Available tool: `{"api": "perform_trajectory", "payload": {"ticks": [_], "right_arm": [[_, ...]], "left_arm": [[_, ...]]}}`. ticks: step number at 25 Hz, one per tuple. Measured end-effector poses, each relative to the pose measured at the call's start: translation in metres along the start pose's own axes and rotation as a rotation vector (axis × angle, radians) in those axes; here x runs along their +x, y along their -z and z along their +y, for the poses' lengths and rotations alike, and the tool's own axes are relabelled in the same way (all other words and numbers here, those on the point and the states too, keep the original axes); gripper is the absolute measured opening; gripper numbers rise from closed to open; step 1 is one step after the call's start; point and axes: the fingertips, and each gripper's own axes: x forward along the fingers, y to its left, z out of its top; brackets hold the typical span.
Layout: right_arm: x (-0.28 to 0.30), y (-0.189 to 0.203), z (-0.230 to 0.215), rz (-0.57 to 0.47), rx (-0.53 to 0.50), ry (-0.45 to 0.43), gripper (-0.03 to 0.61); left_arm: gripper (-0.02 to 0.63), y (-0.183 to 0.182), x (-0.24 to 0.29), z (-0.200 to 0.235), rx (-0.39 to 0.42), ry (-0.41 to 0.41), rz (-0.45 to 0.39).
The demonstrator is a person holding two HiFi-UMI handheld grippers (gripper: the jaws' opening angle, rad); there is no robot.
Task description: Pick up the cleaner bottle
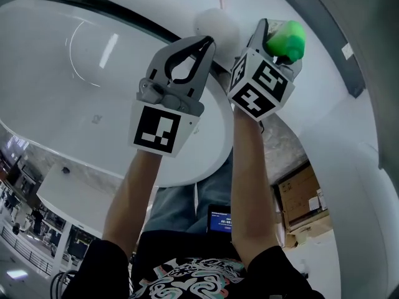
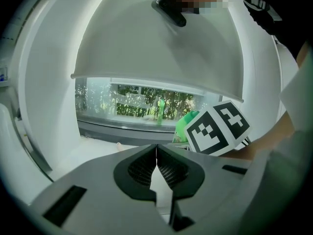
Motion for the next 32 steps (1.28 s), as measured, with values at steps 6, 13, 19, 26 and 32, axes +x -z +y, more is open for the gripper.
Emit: {"api": "perform_trajectory", "payload": {"ticks": [6, 13, 19, 26, 32], "right_arm": [[0.005, 0.000, -0.005, -0.010, -0.026, 0.040, 0.245], [0.002, 0.000, 0.009, -0.075, -0.132, -0.179, 0.221], [-0.002, 0.002, 0.007, -0.093, -0.171, -0.220, 0.218], [0.000, 0.001, 0.006, -0.091, -0.164, -0.214, 0.218], [-0.008, 0.001, 0.009, -0.105, -0.150, -0.242, 0.209]], "left_arm": [[0.017, 0.004, 0.007, -0.017, 0.023, 0.026, 0.017], [0.017, 0.010, 0.007, -0.012, -0.003, 0.026, 0.014], [0.017, 0.013, 0.004, -0.005, -0.083, -0.033, 0.011], [0.017, 0.010, 0.006, -0.003, -0.092, -0.037, -0.003], [0.017, 0.012, 0.001, 0.000, -0.101, -0.041, 0.006]]}}
